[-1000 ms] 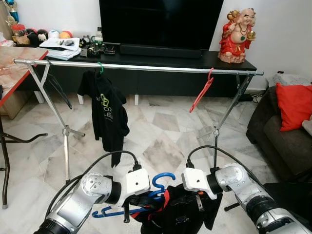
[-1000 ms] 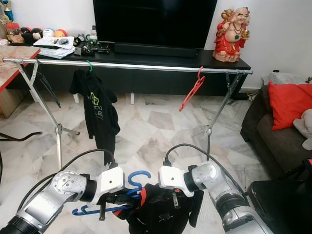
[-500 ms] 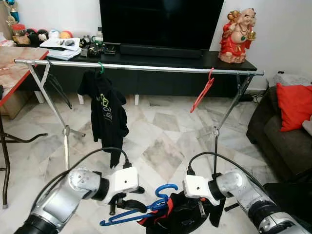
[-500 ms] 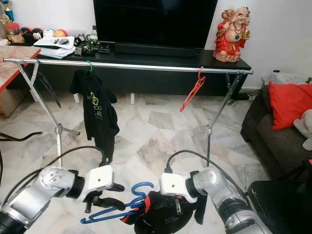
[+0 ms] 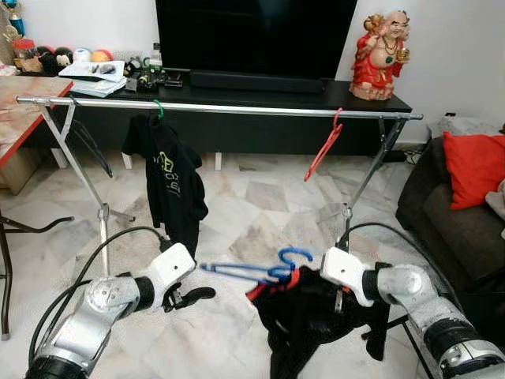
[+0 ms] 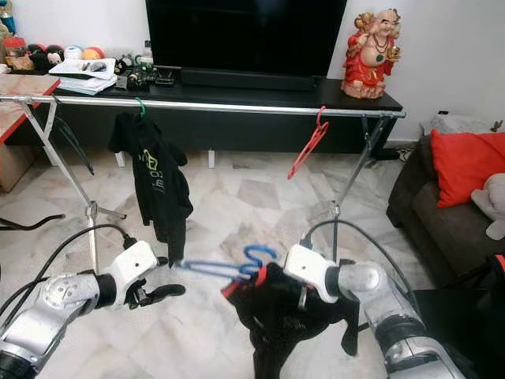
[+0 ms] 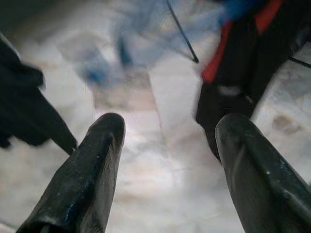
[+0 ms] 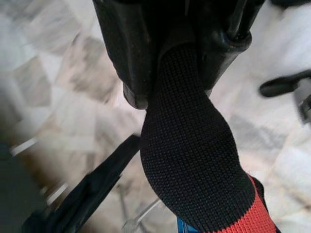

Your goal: Hang hanger

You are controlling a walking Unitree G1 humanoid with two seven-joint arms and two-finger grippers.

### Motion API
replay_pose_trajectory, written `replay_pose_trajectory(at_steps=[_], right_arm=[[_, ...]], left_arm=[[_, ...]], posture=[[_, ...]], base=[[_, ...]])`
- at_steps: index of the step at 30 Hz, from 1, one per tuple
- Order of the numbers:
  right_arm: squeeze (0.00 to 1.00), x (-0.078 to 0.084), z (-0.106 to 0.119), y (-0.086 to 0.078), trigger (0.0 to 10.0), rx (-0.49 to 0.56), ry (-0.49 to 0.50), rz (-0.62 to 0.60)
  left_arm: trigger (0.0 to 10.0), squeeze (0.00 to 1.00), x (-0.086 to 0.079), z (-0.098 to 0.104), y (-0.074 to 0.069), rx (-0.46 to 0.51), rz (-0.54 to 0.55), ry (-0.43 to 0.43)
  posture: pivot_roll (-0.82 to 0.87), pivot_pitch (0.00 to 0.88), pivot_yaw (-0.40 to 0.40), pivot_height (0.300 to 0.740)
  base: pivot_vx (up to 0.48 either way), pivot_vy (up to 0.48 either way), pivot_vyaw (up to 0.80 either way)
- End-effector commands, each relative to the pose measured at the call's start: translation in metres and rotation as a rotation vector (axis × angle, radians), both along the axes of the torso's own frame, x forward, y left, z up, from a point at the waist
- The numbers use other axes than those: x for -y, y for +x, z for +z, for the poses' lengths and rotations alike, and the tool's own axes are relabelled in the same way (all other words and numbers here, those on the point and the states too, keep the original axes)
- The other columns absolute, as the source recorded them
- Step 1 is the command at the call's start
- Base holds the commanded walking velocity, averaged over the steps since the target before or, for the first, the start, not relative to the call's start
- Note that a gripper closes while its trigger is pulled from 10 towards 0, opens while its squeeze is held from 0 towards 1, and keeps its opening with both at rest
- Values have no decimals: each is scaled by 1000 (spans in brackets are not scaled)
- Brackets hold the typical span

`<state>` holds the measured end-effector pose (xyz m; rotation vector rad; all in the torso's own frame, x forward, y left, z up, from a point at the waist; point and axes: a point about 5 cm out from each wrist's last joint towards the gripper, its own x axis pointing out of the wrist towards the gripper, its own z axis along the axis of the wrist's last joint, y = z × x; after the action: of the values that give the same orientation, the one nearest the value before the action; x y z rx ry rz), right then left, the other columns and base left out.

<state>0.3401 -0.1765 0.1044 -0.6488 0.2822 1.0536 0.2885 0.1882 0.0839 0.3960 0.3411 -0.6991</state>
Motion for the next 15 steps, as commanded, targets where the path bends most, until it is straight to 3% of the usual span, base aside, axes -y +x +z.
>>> replay_pose_trajectory(at_steps=[1, 8, 15], right_arm=[[0, -3, 18, 7, 0, 70, 48, -9], [0, -16, 43, 19, 0, 154, 104, -22], [0, -36, 58, 14, 0, 166, 200, 48]], left_arm=[[10000, 0, -3, -11, -4, -33, 41, -15], [10000, 0, 9, -33, -7, -94, 111, -122], [10000, 0, 27, -41, 2, -62, 150, -200]], posture=[[116, 49, -90, 740], [113, 50, -92, 740], [99, 38, -100, 740]], base=[[0, 0, 0], [0, 0, 0], [0, 0, 0]])
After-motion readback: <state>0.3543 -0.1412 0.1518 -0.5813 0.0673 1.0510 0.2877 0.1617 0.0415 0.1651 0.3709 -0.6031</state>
